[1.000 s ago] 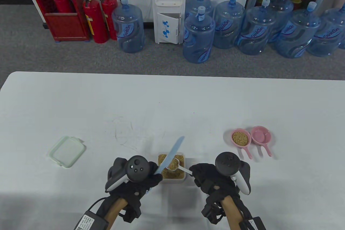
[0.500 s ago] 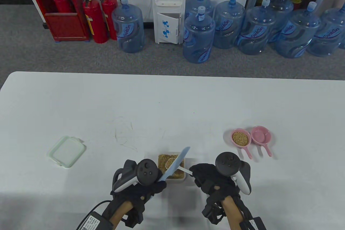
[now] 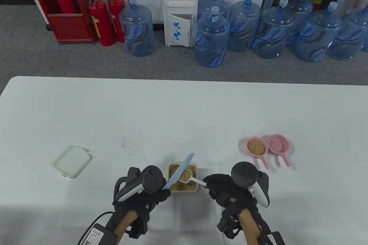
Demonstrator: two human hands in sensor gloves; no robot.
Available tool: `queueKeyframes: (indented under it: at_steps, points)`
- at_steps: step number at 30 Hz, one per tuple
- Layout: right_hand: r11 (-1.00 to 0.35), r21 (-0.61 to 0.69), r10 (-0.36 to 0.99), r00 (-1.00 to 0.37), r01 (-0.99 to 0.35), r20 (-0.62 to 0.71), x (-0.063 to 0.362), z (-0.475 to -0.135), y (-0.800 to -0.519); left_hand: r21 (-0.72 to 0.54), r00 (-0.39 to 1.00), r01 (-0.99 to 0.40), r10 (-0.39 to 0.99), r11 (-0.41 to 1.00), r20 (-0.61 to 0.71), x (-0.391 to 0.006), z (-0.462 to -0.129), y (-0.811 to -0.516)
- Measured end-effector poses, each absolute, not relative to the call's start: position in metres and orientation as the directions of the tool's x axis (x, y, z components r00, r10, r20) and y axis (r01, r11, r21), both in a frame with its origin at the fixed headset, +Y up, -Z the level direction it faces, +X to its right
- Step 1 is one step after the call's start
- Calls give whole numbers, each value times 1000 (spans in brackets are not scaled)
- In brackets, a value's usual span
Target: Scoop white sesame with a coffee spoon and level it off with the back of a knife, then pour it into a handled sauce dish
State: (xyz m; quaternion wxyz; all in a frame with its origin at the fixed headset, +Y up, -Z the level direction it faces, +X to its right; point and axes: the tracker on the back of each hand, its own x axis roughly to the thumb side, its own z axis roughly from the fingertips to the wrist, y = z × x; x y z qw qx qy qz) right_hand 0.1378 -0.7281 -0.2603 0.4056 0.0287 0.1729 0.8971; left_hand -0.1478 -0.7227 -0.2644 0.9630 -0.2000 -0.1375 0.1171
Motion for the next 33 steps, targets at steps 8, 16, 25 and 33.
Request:
queueKeyframes:
  at_steps: [8,16,25,33]
  points:
    - [-621,332,732,-677,-710,-79,139,-260,-727,-406,938,-190,287,894,192,-155,-268,-722]
    - [-622,325,733,-676,-712,-78,141,-260,-726,-319,958,-242,279,916,74,-184,-280,-718]
    - [-632,323,726,-684,-705,-71,140,-259,-726,-316,960,-248,188,916,-208,-240,-307,-749]
    - [-639,321,720,-690,-699,-68,139,-258,-726,-318,935,-244,136,916,-327,-254,-315,-762]
